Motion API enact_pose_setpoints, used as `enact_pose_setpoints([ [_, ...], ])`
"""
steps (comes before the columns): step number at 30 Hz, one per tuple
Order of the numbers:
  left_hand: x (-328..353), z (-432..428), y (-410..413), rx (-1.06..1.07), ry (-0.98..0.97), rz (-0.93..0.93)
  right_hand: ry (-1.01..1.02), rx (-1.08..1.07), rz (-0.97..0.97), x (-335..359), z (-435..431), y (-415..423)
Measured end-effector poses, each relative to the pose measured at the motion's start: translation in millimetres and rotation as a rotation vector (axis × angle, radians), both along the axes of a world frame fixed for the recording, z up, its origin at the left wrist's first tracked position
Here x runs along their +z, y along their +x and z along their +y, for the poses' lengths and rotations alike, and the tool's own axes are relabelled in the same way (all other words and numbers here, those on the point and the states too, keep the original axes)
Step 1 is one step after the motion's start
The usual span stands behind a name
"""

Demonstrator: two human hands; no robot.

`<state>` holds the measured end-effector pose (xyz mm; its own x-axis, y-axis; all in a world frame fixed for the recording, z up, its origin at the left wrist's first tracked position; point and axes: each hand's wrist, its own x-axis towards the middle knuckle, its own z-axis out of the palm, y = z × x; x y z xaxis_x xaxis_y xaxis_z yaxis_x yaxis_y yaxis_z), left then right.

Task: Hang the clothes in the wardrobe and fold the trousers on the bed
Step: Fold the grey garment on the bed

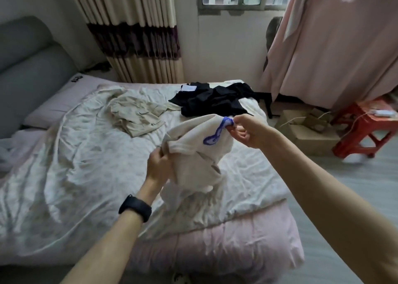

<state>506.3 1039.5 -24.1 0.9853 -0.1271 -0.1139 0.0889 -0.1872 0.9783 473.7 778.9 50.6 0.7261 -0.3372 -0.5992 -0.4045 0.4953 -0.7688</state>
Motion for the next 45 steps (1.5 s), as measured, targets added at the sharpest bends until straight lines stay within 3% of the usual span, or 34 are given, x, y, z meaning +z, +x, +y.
enact_pose_setpoints([
  [6, 128.9, 13.7, 70.3, -0.183, 0.062, -0.141, 0.099, -0.109, -0.234, 54.9, 6.6, 13.6],
  [10, 223.1, 3.9, 92.0, -0.217, -0.066, -0.189, 0.092, -0.139, -0.431, 125.1, 11.8, 30.7],
  [13, 276.9, 6.5, 96.1, -0.248, -0.058, -0.142, 0.048, -0.129, -0.524, 161.4, 12.6, 31.8],
  [20, 330.5, 31.1, 115.0, -0.517, 0.027, 0.039, 0.092, -0.020, -0.574, 182.7, 1.1, 24.4],
  [24, 328.7, 28.3, 148.4, -0.533, 0.092, 0.093, -0.011, -0.016, -0.541, 177.7, -4.8, 47.4],
  [27, 298.4, 4.8, 177.3, -0.408, 0.091, 0.069, -0.078, -0.052, -0.447, 146.2, -10.0, 79.2],
  [30, 238.2, -36.5, 226.9, -0.148, 0.213, -0.126, -0.164, -0.113, -0.377, 91.1, -20.5, 126.4],
  [32, 185.2, -66.9, 260.8, -0.058, 0.200, -0.162, -0.301, -0.094, -0.328, 42.0, -30.7, 159.3],
  [35, 83.0, -88.0, 290.8, -0.111, 0.253, -0.030, -0.497, 0.007, -0.098, -50.2, -39.2, 177.7],
  [39, -73.1, -77.8, 283.8, -0.289, 0.426, 0.267, -0.590, 0.127, 0.248, -176.0, -45.5, 153.8],
  [45, -222.6, -62.4, 250.9, -0.402, 0.582, 0.513, -0.674, 0.286, 0.564, -277.4, -46.4, 118.6],
])
